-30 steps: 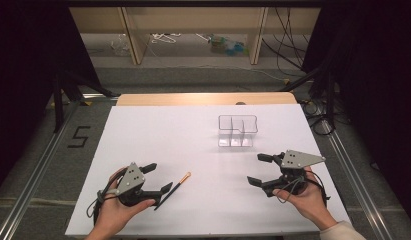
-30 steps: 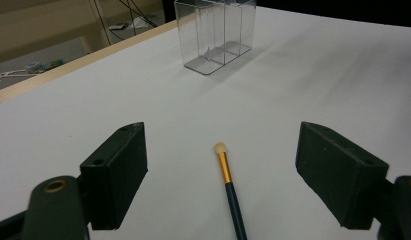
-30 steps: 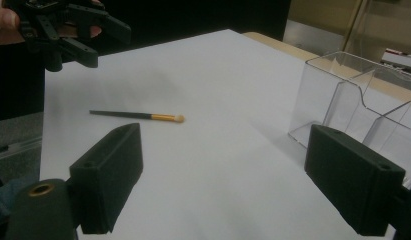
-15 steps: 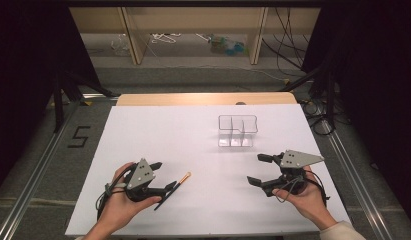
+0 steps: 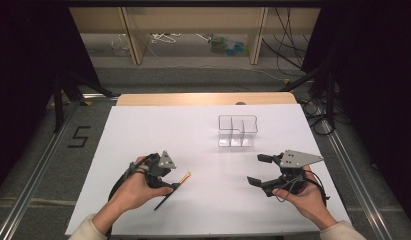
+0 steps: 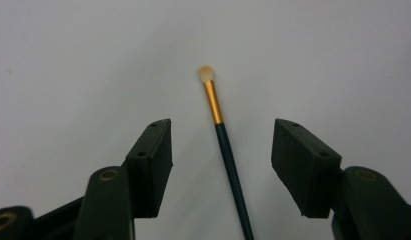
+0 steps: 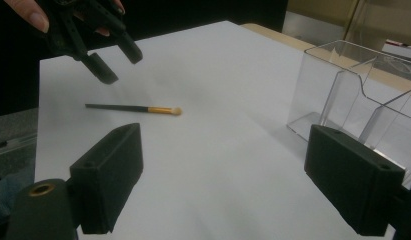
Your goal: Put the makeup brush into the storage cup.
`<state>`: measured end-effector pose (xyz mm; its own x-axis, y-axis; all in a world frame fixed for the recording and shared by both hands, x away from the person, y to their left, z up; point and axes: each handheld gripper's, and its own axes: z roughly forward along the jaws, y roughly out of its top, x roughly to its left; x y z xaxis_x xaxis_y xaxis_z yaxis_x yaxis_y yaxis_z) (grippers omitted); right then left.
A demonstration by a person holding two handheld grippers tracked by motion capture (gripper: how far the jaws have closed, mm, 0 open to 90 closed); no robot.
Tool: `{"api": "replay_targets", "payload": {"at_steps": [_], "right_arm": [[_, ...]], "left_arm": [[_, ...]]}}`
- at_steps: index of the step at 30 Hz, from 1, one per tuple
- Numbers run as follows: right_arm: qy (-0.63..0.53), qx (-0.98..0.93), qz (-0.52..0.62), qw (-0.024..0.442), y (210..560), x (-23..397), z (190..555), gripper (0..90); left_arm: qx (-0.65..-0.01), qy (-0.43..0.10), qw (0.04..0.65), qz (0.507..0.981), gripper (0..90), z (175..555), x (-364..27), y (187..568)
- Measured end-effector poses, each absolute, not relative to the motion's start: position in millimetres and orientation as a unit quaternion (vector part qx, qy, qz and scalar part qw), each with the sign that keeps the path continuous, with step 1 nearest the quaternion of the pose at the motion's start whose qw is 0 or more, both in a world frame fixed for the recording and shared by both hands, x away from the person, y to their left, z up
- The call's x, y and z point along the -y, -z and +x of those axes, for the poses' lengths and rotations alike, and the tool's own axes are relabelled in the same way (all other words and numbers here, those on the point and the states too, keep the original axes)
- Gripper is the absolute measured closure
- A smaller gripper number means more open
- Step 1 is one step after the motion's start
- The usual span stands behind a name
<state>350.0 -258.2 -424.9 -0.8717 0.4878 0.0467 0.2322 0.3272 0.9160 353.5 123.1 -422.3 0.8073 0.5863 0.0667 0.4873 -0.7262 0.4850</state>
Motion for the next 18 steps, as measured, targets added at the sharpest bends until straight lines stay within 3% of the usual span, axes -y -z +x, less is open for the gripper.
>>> {"api": "replay_targets", "payload": {"at_steps": [9,18], "right_arm": [[-0.536,-0.805,0.220,0.128,426,257,351,16.5],[-0.536,-0.804,0.220,0.133,427,257,351,16.6]], "left_arm": [[-0.312,-0.044,0.120,0.941,45.0,370,-112,440],[-0.307,-0.028,0.088,0.947,54.7,380,-102,453]]}}
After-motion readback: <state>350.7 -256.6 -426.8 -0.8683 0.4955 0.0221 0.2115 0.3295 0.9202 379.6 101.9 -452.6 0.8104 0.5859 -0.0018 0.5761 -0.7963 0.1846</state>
